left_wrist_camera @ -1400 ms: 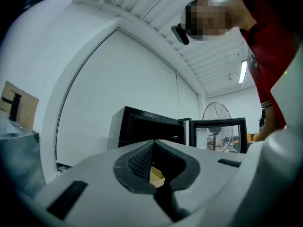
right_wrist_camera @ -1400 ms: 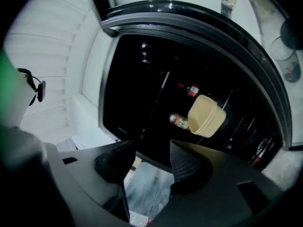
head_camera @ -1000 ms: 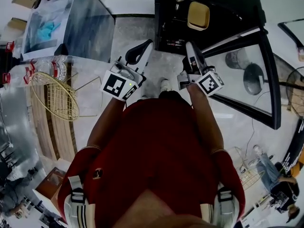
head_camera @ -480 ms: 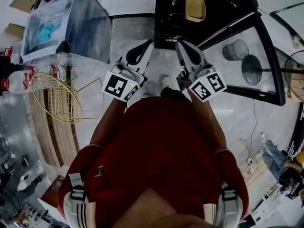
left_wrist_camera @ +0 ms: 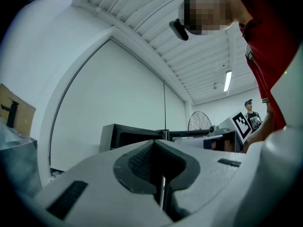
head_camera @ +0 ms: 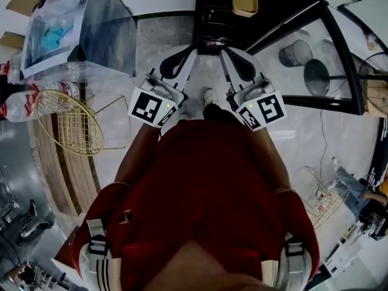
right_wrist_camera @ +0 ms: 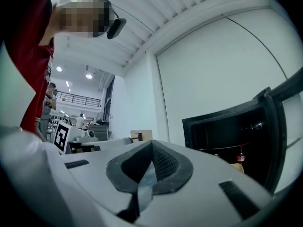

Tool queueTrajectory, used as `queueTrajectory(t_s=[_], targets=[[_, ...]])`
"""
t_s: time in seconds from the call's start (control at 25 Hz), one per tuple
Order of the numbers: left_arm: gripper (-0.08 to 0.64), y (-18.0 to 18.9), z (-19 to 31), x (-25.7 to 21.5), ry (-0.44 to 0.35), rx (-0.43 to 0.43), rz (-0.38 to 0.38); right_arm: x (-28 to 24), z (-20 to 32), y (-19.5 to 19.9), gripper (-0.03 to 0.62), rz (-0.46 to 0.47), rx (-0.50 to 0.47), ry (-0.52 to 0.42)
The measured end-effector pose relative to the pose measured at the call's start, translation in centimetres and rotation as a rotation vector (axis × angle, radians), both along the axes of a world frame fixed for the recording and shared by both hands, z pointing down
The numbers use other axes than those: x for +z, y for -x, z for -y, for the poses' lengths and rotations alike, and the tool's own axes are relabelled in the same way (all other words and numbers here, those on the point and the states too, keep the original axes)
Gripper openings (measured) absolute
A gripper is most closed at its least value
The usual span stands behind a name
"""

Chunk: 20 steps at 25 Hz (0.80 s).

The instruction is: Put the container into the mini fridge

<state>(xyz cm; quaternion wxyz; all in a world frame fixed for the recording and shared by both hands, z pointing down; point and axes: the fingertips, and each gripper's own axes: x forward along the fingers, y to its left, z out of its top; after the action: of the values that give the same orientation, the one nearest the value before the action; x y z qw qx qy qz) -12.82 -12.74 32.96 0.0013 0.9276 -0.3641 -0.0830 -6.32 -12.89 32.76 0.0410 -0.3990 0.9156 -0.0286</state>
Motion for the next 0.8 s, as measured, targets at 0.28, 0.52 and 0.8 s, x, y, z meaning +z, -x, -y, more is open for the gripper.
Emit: queueTrajectory(t_s=[0.28,0.52,0.8], targets=[[0.006,-0.1,-1.9,-0.5,-0.016,0.016,0.015,0.1,-1.5,-0.1,0.0,-0.056,0.028,-0.046],[0.006,0.1,-2.5,-1.1,-0.025,0.02,0.019,-0.3,-2.1,0.0,0.0,-0.073,0.035,-0.067],[0.006,-0.5,-2.6,-1.1,-0.03,0.023,0.025,-0.1,-2.4,-0.4,-0.002,-0.093,0.032,-0.084]])
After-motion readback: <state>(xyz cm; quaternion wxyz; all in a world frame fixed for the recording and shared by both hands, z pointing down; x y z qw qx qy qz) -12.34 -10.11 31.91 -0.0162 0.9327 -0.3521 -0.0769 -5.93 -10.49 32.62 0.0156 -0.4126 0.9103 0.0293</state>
